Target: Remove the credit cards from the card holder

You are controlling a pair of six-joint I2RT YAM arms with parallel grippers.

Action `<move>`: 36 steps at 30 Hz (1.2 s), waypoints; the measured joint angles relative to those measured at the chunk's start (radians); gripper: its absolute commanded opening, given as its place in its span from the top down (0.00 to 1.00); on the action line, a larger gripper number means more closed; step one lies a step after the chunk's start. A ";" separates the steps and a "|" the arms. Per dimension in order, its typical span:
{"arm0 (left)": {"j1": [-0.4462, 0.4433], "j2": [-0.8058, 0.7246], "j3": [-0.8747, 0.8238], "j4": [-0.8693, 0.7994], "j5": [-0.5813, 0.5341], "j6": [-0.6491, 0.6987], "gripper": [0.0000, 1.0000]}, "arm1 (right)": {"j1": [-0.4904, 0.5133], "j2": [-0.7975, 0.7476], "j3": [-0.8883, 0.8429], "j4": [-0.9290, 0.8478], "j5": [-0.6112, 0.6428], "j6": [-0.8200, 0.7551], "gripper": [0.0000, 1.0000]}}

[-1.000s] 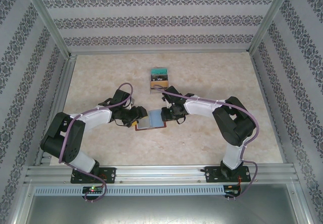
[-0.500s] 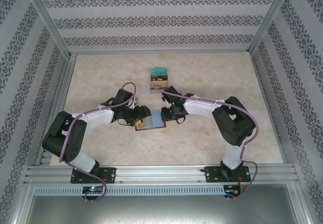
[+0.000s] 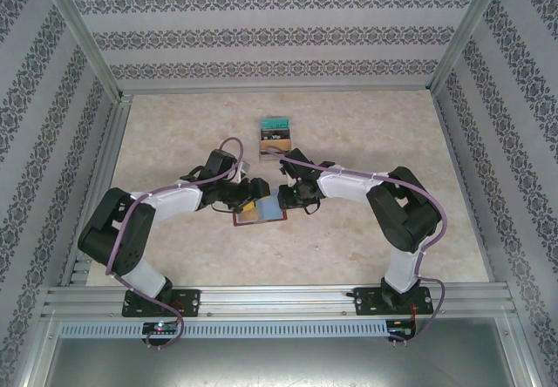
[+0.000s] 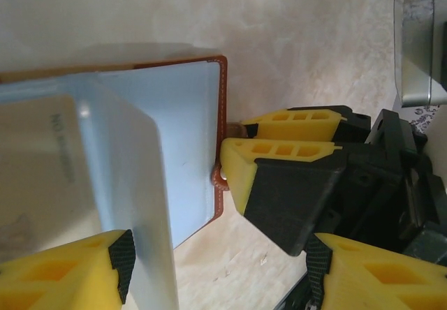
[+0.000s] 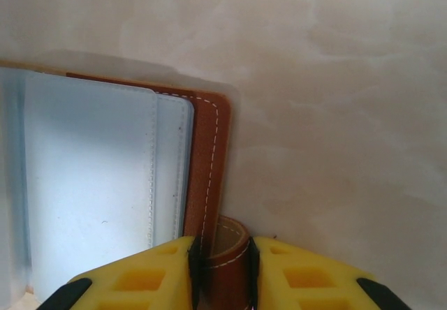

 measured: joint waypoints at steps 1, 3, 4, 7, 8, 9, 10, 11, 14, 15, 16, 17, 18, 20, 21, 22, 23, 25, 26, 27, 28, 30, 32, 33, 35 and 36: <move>-0.004 0.009 0.004 0.006 0.002 -0.002 0.32 | -0.004 0.000 -0.003 0.006 -0.005 0.004 0.71; -0.011 0.025 0.014 0.011 0.005 -0.004 0.32 | -0.011 -0.006 -0.015 0.020 -0.022 0.018 0.71; -0.016 0.033 0.022 0.012 0.005 -0.006 0.32 | -0.018 -0.009 -0.024 0.032 -0.032 0.025 0.71; -0.031 0.063 0.053 0.016 0.008 -0.008 0.32 | -0.035 -0.019 -0.047 0.064 -0.064 0.048 0.71; -0.034 0.072 0.061 0.019 0.009 -0.010 0.32 | -0.041 -0.021 -0.054 0.073 -0.075 0.053 0.71; -0.036 0.079 0.066 0.022 0.010 -0.010 0.32 | -0.044 -0.023 -0.058 0.079 -0.082 0.058 0.71; -0.037 0.084 0.071 0.022 0.011 -0.011 0.31 | -0.047 -0.025 -0.061 0.083 -0.087 0.064 0.71; -0.037 0.086 0.072 0.022 0.011 -0.011 0.31 | -0.049 -0.026 -0.061 0.085 -0.090 0.069 0.71; -0.037 0.085 0.072 0.021 0.010 -0.011 0.31 | -0.052 -0.030 -0.069 0.094 -0.095 0.076 0.71; -0.037 0.085 0.072 0.021 0.006 -0.011 0.31 | -0.055 -0.033 -0.071 0.097 -0.096 0.077 0.71; -0.037 0.083 0.072 0.019 0.000 -0.010 0.31 | -0.056 -0.035 -0.075 0.100 -0.098 0.077 0.71; -0.037 0.078 0.072 0.013 -0.007 -0.009 0.31 | -0.057 -0.038 -0.077 0.103 -0.098 0.079 0.70; -0.036 0.070 0.072 0.004 -0.012 -0.008 0.30 | -0.058 -0.040 -0.077 0.104 -0.098 0.079 0.70; -0.036 0.045 0.072 -0.012 -0.024 0.002 0.30 | -0.058 -0.045 -0.077 0.105 -0.098 0.079 0.69; -0.035 0.032 0.072 -0.021 -0.030 0.007 0.30 | -0.058 -0.048 -0.077 0.105 -0.098 0.079 0.69; -0.034 0.019 0.072 -0.027 -0.035 0.011 0.30 | -0.058 -0.052 -0.077 0.105 -0.097 0.079 0.69; -0.033 0.010 0.072 -0.032 -0.037 0.014 0.30 | -0.058 -0.058 -0.077 0.104 -0.096 0.079 0.69; -0.026 -0.008 0.071 -0.045 -0.042 0.019 0.30 | -0.058 -0.071 -0.077 0.104 -0.095 0.079 0.69; -0.019 -0.019 0.069 -0.051 -0.047 0.022 0.30 | -0.058 -0.080 -0.077 0.103 -0.095 0.079 0.69; -0.010 -0.033 0.066 -0.059 -0.053 0.025 0.30 | -0.057 -0.086 -0.076 0.102 -0.095 0.079 0.70; 0.003 -0.050 0.060 -0.069 -0.061 0.029 0.30 | -0.057 -0.092 -0.071 0.096 -0.095 0.079 0.70; 0.030 -0.089 0.046 -0.087 -0.074 0.037 0.31 | -0.054 -0.096 -0.055 0.087 -0.095 0.079 0.71; 0.058 -0.132 0.029 -0.108 -0.091 0.042 0.33 | -0.044 -0.096 -0.032 0.079 -0.086 0.079 0.72; 0.069 -0.149 0.020 -0.115 -0.097 0.044 0.33 | -0.037 -0.096 -0.019 0.074 -0.080 0.078 0.72; 0.087 -0.181 -0.003 -0.129 -0.113 0.045 0.34 | -0.016 -0.096 0.008 0.062 -0.066 0.078 0.72; 0.092 -0.191 -0.013 -0.134 -0.118 0.046 0.34 | -0.005 -0.096 0.022 0.055 -0.055 0.076 0.72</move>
